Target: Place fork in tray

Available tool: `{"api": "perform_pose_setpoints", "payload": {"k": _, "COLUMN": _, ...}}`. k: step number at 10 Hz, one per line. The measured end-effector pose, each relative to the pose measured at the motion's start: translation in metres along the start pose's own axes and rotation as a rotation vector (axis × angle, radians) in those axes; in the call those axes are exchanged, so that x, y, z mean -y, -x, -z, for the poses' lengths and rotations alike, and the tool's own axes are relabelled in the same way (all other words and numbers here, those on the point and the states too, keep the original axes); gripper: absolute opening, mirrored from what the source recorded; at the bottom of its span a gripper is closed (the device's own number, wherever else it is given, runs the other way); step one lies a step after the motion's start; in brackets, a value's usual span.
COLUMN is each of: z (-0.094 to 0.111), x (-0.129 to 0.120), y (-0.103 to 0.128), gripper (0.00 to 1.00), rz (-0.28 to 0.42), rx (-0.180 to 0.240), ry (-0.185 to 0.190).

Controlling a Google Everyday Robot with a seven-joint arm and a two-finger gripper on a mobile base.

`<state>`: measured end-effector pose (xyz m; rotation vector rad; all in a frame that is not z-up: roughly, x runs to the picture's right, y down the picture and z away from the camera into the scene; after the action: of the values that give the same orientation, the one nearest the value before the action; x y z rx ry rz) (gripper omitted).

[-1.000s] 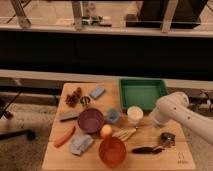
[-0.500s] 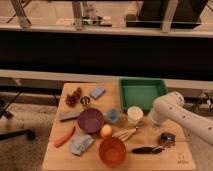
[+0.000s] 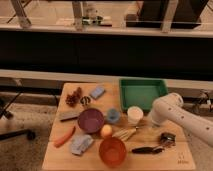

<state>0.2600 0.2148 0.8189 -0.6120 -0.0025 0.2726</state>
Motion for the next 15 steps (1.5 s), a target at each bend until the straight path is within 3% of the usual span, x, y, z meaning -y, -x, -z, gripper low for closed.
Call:
{"api": "perform_pose_setpoints", "payload": {"k": 6, "z": -0.012, "x": 0.004, "y": 0.001, "gripper": 0.80, "rz": -0.010, "rx": -0.005, "ry": -0.015}}
{"api": "perform_pose_setpoints", "payload": {"k": 15, "z": -0.023, "x": 0.006, "y": 0.006, "gripper": 0.80, "rz": -0.005, "rx": -0.025, "ry": 0.015}}
